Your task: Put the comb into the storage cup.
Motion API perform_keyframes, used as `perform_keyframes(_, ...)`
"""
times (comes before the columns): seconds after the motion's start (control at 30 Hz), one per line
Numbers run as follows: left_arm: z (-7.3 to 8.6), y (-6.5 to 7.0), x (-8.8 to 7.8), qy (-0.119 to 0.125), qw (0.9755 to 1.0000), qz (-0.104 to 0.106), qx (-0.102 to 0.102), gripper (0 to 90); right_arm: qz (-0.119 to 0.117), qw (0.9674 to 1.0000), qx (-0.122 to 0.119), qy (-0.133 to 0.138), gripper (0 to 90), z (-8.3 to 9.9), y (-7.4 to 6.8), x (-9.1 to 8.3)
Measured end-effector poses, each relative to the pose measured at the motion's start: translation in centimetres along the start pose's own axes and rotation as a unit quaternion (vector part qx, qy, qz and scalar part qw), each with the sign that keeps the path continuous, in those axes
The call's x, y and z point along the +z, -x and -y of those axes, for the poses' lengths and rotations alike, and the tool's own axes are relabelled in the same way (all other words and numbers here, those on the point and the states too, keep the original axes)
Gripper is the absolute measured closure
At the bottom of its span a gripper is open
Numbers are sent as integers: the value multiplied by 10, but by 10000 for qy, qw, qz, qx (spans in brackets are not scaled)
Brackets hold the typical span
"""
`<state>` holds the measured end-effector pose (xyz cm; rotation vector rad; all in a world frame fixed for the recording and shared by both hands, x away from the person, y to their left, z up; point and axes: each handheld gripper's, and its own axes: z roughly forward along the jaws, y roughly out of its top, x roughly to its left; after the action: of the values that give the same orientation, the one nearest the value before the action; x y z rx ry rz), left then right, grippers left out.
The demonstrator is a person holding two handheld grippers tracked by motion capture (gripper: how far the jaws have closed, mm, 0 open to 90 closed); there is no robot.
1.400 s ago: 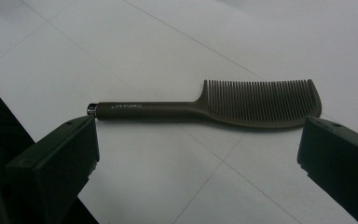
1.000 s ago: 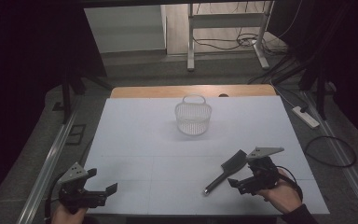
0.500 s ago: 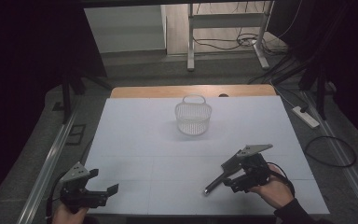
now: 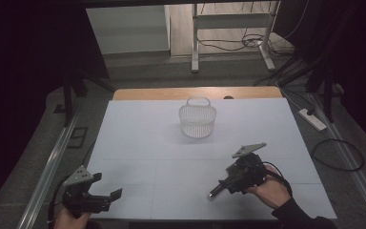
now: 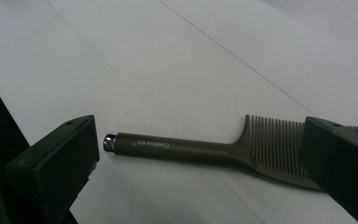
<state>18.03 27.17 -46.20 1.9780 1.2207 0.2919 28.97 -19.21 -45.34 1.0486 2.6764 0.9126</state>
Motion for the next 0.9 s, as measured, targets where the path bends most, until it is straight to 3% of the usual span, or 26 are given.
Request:
perform_keyframes(0.5,0,0,1,-29,10000,26,2,0,7,9994,-94,-322,0,-17,-7,20)
perform_keyframes(0.9,-1,0,2,-69,10000,33,-8,0,-171,9983,-238,-499,0,-29,-12,38)
